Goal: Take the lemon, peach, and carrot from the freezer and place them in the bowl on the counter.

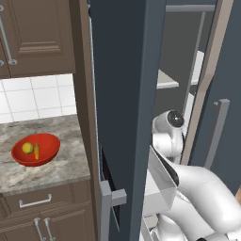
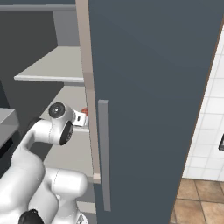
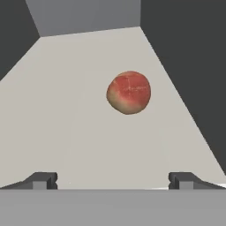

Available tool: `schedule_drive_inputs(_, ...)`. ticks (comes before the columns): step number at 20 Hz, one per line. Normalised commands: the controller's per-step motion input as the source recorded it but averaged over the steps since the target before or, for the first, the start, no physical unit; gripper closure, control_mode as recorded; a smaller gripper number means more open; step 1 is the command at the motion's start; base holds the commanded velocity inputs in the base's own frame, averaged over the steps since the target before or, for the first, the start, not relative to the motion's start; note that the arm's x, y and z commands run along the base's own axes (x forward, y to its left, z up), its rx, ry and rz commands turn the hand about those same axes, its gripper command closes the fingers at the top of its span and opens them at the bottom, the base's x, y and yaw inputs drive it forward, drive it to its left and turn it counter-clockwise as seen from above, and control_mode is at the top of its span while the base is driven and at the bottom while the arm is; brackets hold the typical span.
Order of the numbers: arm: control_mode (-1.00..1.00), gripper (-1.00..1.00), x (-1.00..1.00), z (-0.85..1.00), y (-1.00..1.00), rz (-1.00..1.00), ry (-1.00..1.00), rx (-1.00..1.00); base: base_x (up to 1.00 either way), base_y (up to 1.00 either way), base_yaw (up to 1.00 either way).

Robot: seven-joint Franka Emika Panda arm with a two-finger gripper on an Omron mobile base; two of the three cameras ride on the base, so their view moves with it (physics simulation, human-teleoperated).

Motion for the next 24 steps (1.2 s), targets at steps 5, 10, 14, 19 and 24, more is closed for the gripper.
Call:
schedule_drive_inputs(5,-1.0,-1.0,0.48,-0.34,0.14,0.0,0.0,0.01,0.0,0.0,0.0)
schedule_drive_inputs(10,-1.0,-1.0,0.44,-0.3,0.2,-0.03,0.0,0.0,0.0,0.0,0.0)
schedule_drive_inputs(14,-1.0,-1.0,0.36,-0.08,0.11,-0.09,0.0,0.01,0.0,0.0,0.0)
schedule_drive_inputs(19,-1.0,-1.0,0.21,0.13,0.0,-0.19,0.0,0.0,0.0,0.0,0.0)
schedule_drive_inputs(24,-1.0,-1.0,0.34,0.3,-0.06,-0.04,0.05,0.0,0.0,0.0,0.0)
